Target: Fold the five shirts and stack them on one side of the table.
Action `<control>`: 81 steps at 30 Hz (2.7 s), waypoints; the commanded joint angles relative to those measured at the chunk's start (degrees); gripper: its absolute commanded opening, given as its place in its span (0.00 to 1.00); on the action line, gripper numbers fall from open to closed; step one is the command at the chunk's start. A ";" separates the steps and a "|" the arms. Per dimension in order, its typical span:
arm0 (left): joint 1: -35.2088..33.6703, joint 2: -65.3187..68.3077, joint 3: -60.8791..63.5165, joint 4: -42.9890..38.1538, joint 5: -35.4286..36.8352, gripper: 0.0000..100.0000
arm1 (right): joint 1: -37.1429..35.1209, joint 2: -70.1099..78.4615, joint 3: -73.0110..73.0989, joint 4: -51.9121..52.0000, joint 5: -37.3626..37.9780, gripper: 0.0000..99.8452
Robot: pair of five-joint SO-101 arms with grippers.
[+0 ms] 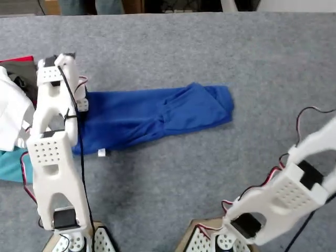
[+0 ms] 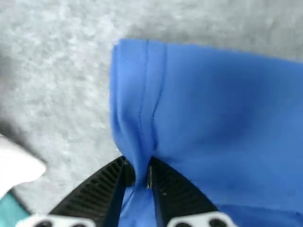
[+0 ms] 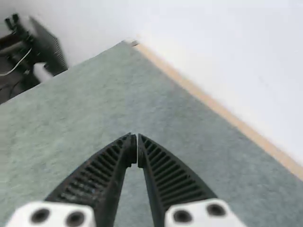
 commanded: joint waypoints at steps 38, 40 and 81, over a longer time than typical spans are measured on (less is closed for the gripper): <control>48.31 -0.70 -25.98 -28.84 28.13 0.03 | 5.63 -2.86 -4.26 -1.05 -0.62 0.02; 49.19 1.14 -26.24 -29.71 28.13 0.03 | 5.63 -2.86 -4.18 -1.05 -0.62 0.02; 3.47 34.11 -56.13 -5.89 19.43 0.03 | -56.53 23.08 14.20 6.59 32.53 0.01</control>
